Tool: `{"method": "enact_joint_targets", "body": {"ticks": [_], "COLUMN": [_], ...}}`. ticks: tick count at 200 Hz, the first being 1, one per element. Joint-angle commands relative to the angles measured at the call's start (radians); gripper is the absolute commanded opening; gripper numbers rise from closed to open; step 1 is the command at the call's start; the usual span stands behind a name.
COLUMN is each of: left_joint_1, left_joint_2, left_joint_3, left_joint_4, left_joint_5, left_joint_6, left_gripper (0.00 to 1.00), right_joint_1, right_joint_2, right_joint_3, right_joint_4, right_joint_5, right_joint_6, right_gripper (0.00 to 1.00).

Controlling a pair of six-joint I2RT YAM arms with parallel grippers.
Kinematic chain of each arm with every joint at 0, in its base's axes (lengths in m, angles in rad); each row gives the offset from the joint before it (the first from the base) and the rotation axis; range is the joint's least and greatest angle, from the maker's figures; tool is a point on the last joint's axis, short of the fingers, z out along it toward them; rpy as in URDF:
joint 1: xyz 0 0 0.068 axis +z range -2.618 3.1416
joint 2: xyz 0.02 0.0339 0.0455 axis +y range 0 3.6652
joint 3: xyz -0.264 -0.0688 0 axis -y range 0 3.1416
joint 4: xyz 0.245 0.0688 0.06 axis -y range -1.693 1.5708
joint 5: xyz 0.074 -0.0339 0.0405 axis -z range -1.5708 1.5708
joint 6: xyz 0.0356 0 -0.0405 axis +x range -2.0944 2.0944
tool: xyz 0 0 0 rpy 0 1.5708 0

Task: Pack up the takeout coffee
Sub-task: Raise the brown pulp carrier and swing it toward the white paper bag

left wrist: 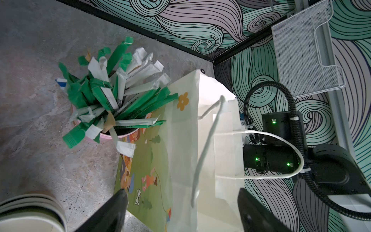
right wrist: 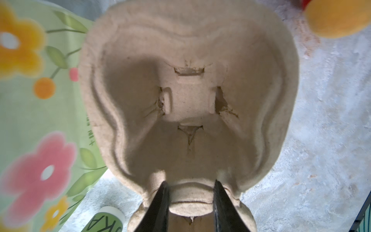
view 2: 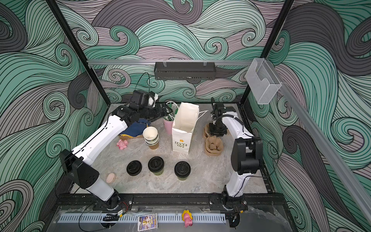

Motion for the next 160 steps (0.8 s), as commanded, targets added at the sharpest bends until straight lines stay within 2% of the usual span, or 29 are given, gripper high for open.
{"method": "enact_joint_targets", "body": {"ticks": [1,41,64,120,160], "left_joint_1": [0.001,-0.014,-0.025,-0.04,-0.059], "left_joint_2": [0.012,0.039,0.068,0.11,0.121], "left_joint_3": [-0.001,0.007,0.025,0.033,0.033], "left_joint_4": [0.029,0.051,0.044,0.032,0.043], "left_joint_5": [0.067,0.139,0.171,0.189,0.204], "left_joint_6": [0.012,0.042,0.064,0.066,0.044], "left_gripper": [0.9,0.94,0.92,0.57,0.34], "right_joint_1": [-0.012,-0.015,-0.019,-0.028,-0.026], "right_joint_2": [-0.107,-0.21,-0.277,-0.378,-0.397], "right_joint_3": [0.003,0.028,0.064,0.207,0.445], "right_joint_4": [-0.064,-0.181,-0.248,-0.394,-0.545], "right_joint_5": [-0.013,0.01,0.057,0.056,0.028], "right_joint_6": [0.048,0.081,0.111,0.186,0.218], "right_gripper": [0.33,0.32,0.32,0.31,0.31]}}
